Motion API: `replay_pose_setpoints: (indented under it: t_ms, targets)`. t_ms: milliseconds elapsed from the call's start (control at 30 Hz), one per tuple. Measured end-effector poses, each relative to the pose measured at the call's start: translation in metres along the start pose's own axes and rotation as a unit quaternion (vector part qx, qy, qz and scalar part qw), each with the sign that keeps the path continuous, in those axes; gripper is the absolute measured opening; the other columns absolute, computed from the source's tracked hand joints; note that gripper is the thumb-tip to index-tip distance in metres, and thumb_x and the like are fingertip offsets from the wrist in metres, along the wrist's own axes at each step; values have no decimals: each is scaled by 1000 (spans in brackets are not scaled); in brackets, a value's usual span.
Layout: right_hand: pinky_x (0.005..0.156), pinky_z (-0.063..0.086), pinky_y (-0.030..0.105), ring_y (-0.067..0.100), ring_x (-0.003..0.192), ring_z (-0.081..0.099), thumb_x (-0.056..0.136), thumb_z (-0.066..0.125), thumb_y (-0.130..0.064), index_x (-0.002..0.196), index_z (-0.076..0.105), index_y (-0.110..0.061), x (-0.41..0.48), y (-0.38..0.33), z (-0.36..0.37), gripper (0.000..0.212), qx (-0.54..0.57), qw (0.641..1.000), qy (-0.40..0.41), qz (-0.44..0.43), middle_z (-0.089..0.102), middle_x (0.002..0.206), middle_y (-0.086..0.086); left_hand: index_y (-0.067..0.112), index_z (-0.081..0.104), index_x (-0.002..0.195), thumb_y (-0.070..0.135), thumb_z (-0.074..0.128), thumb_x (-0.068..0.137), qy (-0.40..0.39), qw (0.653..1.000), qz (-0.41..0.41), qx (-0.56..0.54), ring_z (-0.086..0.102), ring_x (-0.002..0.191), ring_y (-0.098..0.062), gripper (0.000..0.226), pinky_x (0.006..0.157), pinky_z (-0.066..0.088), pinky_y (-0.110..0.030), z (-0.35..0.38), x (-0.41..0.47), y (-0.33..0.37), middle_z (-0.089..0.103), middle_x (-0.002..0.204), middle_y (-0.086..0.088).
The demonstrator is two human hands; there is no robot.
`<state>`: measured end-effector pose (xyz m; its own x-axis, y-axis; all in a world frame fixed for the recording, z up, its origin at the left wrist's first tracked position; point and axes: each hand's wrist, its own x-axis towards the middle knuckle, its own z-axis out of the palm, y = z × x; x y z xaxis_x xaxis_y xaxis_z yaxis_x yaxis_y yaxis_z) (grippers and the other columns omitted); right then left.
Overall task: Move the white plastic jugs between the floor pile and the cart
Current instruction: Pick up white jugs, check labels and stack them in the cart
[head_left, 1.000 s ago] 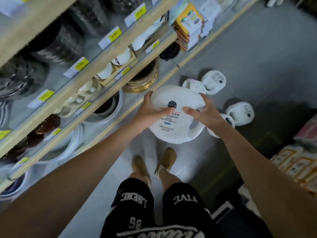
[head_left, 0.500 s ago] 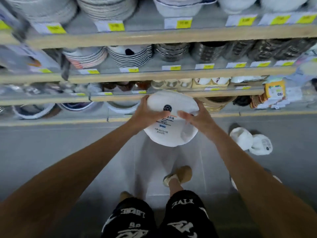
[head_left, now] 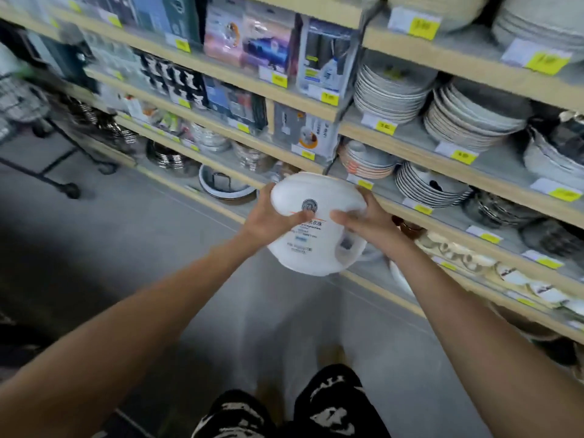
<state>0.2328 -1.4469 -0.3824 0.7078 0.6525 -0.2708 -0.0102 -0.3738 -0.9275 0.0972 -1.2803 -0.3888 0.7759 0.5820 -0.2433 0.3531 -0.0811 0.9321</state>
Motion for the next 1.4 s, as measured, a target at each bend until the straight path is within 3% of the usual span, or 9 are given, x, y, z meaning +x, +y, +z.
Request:
replay_pose_setpoints:
  t_ms: [100,200,367,500,600,733,933,1067,1400]
  targets:
    - [103,45,39,17,120,55,46,88,-58,151,19,-34,33,-40,52,129,-41,997,-57,-15,52,134,-9,25,36,128,53,85,55,42,999,-4,-28,60,104,-15,92,86,53,-36,-66,6,-10,58,112,8]
    - [103,43,37,17,124,51,56,84,-53,151,21,-30,68,-76,109,116,-98,989,-106,-42,47,136,-7,24,35,131,55,84,51,80,995,-13,-61,62,105,-15,100,90,54,-43,-128,13,-23,60,116,4]
    - [104,44,46,20,123,51,41,80,-76,142,29,-42,145,-118,210,119,-160,969,-174,-76,45,142,-7,22,35,125,26,83,73,164,983,-14,-75,58,102,-11,72,87,50,-30,-227,41,-48,54,110,9]
    - [102,45,42,21,127,48,58,84,-56,146,26,-37,205,-159,298,108,-156,952,-246,-91,40,147,-4,19,35,129,31,85,69,216,975,-22,-50,56,110,-14,79,90,50,-32,-319,77,-67,52,120,4]
    - [83,45,20,16,120,50,79,78,-29,148,26,-27,252,-187,360,87,-141,941,-295,-92,45,139,-3,23,34,132,46,86,58,238,970,-44,-33,56,109,-14,93,93,50,-35,-387,100,-75,53,120,5]
    - [97,44,32,19,123,49,77,79,-34,145,27,-32,300,-230,437,86,-167,918,-342,-113,43,139,-5,30,33,126,60,80,41,288,955,-65,-40,59,107,-16,101,92,53,-43,-467,120,-85,54,115,7]
    - [70,44,16,7,90,54,81,76,-30,132,34,-29,347,-281,539,66,-224,886,-384,-132,51,114,-4,35,31,121,57,82,47,343,934,-75,-66,59,106,-14,92,91,54,-41,-554,134,-107,53,116,7]
    - [92,50,35,17,107,58,64,82,-51,129,36,-36,377,-303,609,81,-240,867,-416,-131,55,126,-2,36,30,120,57,81,47,376,919,-86,-83,58,107,-12,91,91,54,-39,-608,145,-126,52,113,12]
    - [73,46,26,13,98,56,76,78,-40,136,34,-31,473,-373,783,75,-252,855,-435,-132,52,124,-3,25,30,130,40,85,63,407,904,-85,-103,58,106,-13,88,91,54,-41,-784,225,-175,51,111,11]
